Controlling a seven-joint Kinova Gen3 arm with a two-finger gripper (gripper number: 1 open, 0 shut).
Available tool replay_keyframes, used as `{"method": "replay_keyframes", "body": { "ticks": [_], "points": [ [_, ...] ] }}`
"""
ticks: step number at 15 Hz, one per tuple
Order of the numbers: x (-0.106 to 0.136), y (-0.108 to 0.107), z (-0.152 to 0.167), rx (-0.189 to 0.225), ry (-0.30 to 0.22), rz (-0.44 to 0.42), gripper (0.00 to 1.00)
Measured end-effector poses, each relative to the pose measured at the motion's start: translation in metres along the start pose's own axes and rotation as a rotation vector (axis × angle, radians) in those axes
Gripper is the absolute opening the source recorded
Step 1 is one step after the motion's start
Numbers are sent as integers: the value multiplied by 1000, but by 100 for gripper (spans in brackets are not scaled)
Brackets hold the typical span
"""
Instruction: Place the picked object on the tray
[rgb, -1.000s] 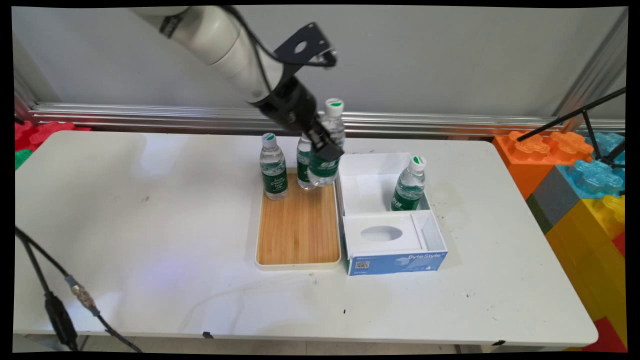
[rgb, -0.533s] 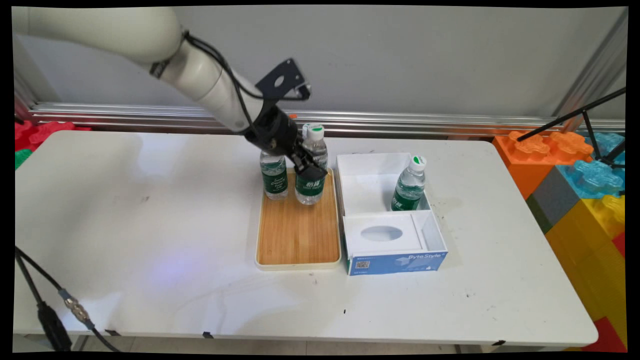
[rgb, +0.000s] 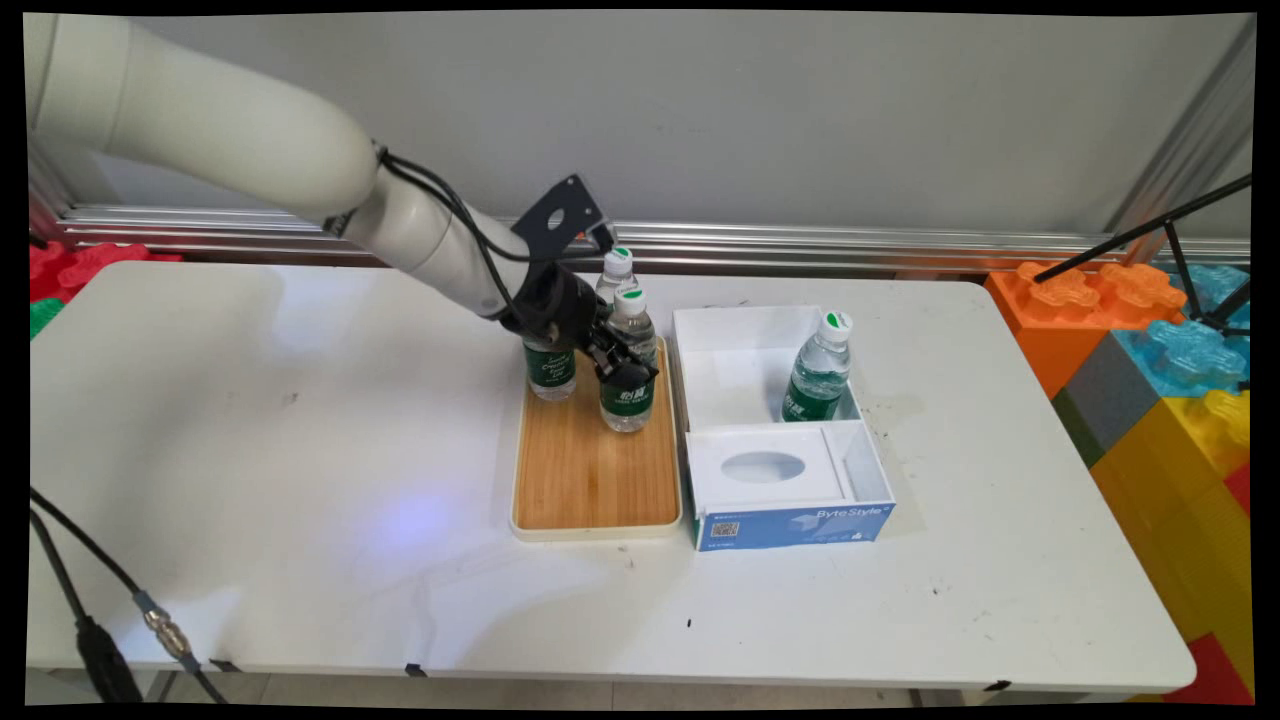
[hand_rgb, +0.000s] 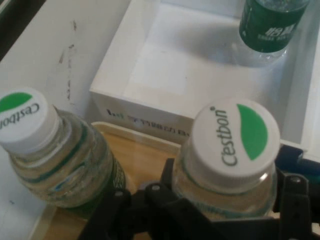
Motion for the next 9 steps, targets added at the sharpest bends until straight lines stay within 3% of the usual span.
{"method": "replay_keyframes", "body": {
  "ticks": [8,9],
  "points": [
    [-20,0,18,11,27,22,0],
    [-21,0,18,15,29,28,100]
  ]
}}
